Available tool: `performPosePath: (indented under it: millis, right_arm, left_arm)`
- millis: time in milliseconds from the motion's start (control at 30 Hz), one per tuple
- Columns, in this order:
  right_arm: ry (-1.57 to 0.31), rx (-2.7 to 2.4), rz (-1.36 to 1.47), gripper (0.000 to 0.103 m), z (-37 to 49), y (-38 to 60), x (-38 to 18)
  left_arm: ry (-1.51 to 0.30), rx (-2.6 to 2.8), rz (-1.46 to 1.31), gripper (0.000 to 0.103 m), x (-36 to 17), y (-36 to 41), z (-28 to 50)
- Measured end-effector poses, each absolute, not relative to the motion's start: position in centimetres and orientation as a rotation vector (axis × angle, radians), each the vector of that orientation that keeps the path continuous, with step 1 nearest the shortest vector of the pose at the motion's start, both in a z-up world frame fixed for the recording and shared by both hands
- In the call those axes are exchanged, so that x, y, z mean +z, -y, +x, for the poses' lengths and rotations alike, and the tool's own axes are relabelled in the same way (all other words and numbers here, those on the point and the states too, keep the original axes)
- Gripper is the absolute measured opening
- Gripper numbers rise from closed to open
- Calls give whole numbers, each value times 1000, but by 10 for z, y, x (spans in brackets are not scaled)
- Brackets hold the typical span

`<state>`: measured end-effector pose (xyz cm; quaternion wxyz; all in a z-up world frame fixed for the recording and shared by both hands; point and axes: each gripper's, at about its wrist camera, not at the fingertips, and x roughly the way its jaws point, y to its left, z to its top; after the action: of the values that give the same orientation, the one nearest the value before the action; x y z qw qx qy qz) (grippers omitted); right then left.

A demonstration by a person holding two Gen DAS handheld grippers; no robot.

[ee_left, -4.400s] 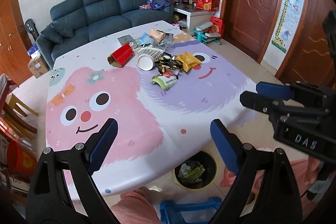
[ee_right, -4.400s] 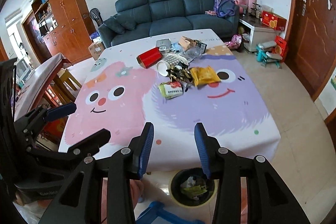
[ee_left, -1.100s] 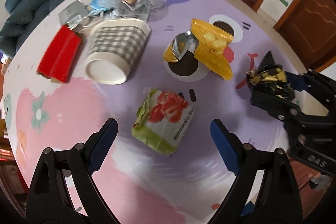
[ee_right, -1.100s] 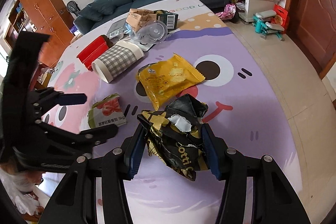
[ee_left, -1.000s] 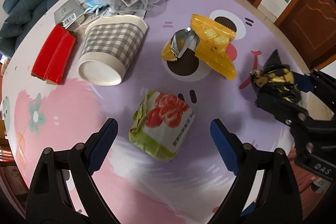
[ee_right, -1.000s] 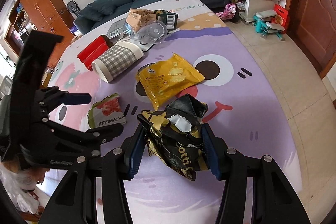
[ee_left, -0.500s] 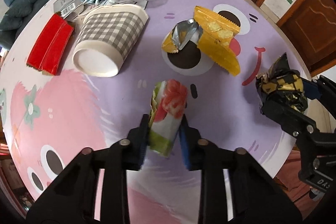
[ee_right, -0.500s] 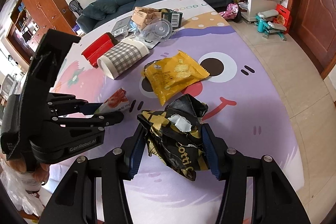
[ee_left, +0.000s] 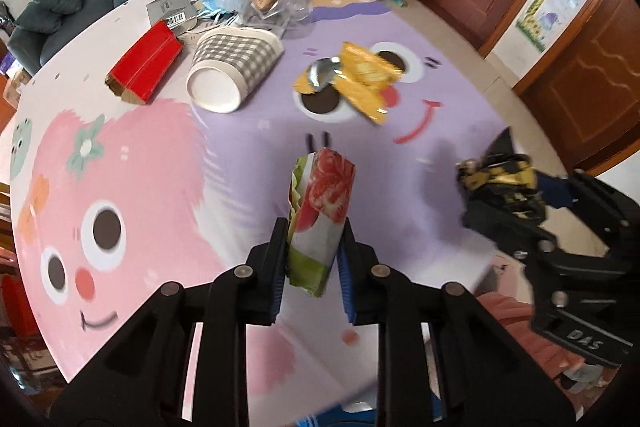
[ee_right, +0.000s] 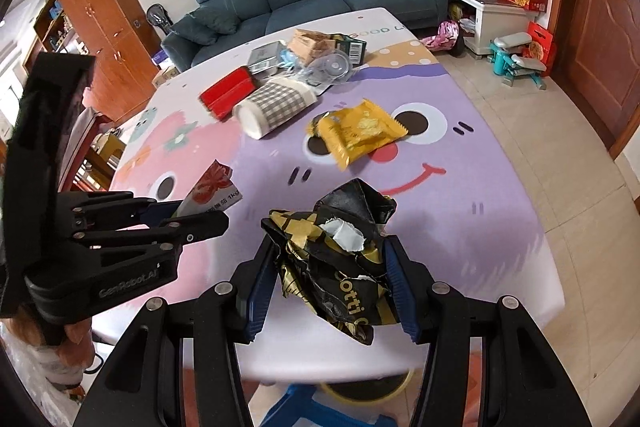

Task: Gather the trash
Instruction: 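Carry the black-gold bag and red-white packet down over the bin with both tools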

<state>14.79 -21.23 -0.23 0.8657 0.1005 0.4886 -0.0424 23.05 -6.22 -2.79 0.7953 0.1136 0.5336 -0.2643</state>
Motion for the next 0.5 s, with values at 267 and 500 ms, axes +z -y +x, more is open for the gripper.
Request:
performPosePath:
  millis: [267, 500]
  right_arm:
    - [-1017, -90, 190, 52, 73, 185, 10]
    - [-1046, -114, 192, 53, -1, 167, -10]
  left_arm:
    - [-1081, -615, 216, 20, -13, 50, 143]
    - [-1052, -664, 259, 20, -26, 43, 66]
